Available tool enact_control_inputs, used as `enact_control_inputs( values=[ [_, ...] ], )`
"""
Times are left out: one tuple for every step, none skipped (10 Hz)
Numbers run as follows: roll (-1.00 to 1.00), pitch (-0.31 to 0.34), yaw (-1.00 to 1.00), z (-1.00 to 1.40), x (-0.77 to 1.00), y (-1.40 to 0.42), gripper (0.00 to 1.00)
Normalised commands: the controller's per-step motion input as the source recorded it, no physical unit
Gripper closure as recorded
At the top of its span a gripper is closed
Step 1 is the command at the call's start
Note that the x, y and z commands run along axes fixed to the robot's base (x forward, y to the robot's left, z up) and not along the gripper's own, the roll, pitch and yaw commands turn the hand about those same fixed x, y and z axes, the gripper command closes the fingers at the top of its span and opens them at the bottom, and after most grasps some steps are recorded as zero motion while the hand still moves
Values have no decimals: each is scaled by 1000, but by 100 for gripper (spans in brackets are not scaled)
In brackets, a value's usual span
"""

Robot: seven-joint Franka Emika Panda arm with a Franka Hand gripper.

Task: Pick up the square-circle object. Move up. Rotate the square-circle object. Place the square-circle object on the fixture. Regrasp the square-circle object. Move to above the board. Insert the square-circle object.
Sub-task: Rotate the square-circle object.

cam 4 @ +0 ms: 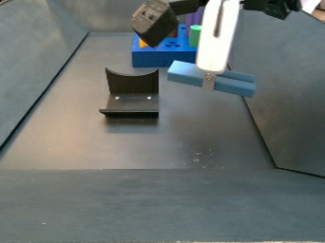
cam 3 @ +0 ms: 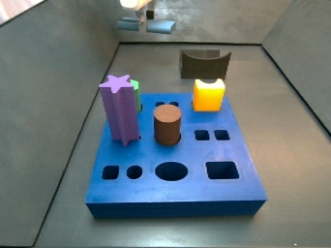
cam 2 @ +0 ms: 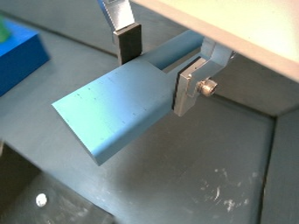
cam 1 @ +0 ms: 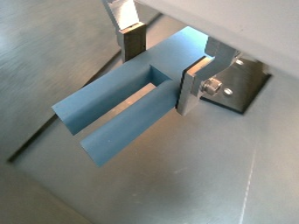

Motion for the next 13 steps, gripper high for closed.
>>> enact_control_inputs(
  values=[
    [-2,-1,-1000,-28,30,28,100],
    [-3,-1,-1000,-28,30,27,100],
    [-3,-1,-1000,-28,30,27,100],
    [-3,-1,-1000,-28,29,27,100],
    [-3,-1,-1000,-28,29,27,100],
    [-3,-2,-1000,-28,29,27,100],
    [-4,-2,-1000,-28,29,27,100],
    [-4,-2,-1000,-28,29,27,100],
    [-4,-2,-1000,-28,29,27,100],
    [-5,-2,-1000,-28,29,27,100],
    [-6,-2,-1000,-28,29,27,100],
    [-6,-3,-1000,-28,29,27,100],
    [-7,-3,-1000,-28,28,27,100]
  ],
)
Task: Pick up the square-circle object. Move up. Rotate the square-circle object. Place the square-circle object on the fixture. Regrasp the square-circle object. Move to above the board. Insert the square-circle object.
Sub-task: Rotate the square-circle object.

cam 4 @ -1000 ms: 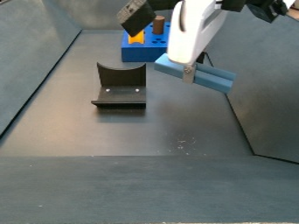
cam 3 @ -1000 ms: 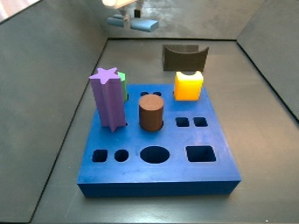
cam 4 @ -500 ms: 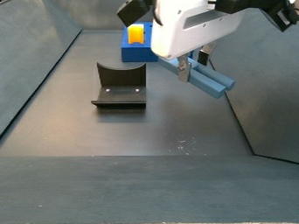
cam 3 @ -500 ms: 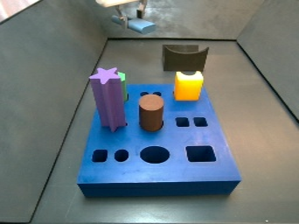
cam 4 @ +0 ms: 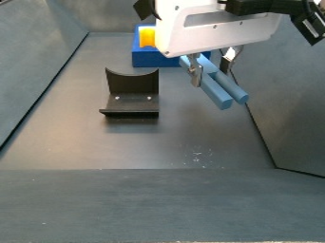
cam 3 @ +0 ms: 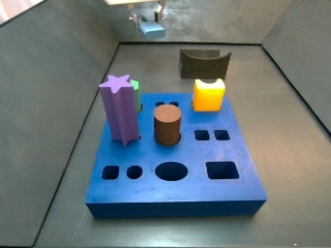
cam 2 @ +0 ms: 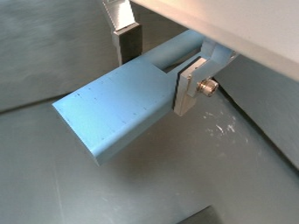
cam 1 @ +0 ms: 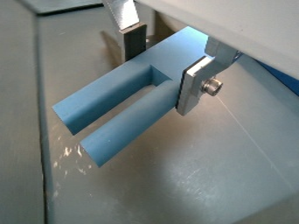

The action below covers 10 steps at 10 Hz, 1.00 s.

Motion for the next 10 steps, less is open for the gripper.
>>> enact_control_inputs(
  values=[
    [-9,-4,-1000,-28,28,27,100],
    [-10,-4,-1000,-28,28,27,100],
    [-13,-5,-966,-28,28,27,100],
    [-13,-5,-719,-28,28,27,100],
    [-13,-5,-427,-28,28,27,100],
    [-13,-5,-280,-28,28,27,100],
    [0,0,0,-1000,0,0,100],
    [2,-5,29,-1000,4,1,100],
    [16,-15,30,-1000,12,10,100],
    [28,-13,25,-1000,16,13,100]
  ],
)
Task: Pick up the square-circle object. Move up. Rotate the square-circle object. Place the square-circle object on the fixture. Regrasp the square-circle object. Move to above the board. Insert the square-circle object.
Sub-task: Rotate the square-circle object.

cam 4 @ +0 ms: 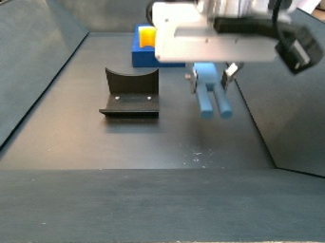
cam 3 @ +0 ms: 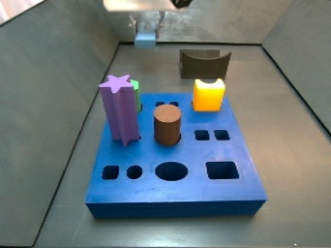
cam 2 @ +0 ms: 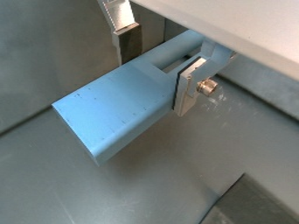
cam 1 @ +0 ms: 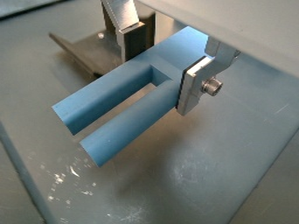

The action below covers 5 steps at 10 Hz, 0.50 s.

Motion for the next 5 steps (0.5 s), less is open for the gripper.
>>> enact_control_inputs(
  values=[
    [41,-10,17,-1000,23,16,100],
    [53,-5,10,-1000,32,21,100],
    [68,7,-2,-851,41,23,100],
    [79,12,-10,-711,41,24,100],
    [94,12,-20,-536,39,23,100]
  ],
)
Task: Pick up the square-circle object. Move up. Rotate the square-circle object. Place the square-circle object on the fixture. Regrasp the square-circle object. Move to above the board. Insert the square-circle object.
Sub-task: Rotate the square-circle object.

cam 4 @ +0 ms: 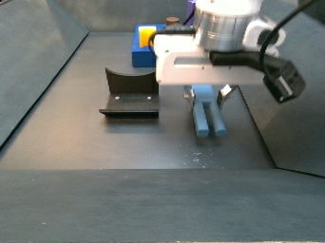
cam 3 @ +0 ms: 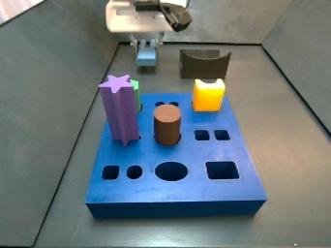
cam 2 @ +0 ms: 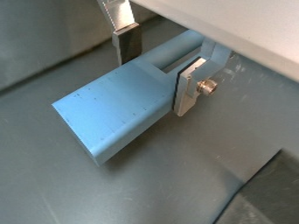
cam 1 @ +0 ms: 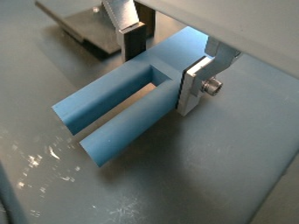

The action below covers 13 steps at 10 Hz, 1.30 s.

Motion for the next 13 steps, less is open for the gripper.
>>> enact_control_inputs(
  values=[
    [104,13,-28,-410,39,22,100],
    [114,15,-34,-290,38,22,100],
    [123,13,-37,-175,35,20,100],
    [0,0,0,0,0,0,0],
    [0,0,0,1000,0,0,0],
    [-4,10,1,1000,-5,-2,0],
    [-20,31,8,1000,-14,-5,0],
    [-35,47,12,1000,-12,-6,0],
    [-49,54,12,1000,-10,-5,0],
    [-65,51,13,1000,-14,-9,0],
    [-75,42,14,1000,-18,-12,0],
    [-86,35,16,995,-23,-13,0],
    [-101,30,17,788,-22,-15,0]
  ],
)
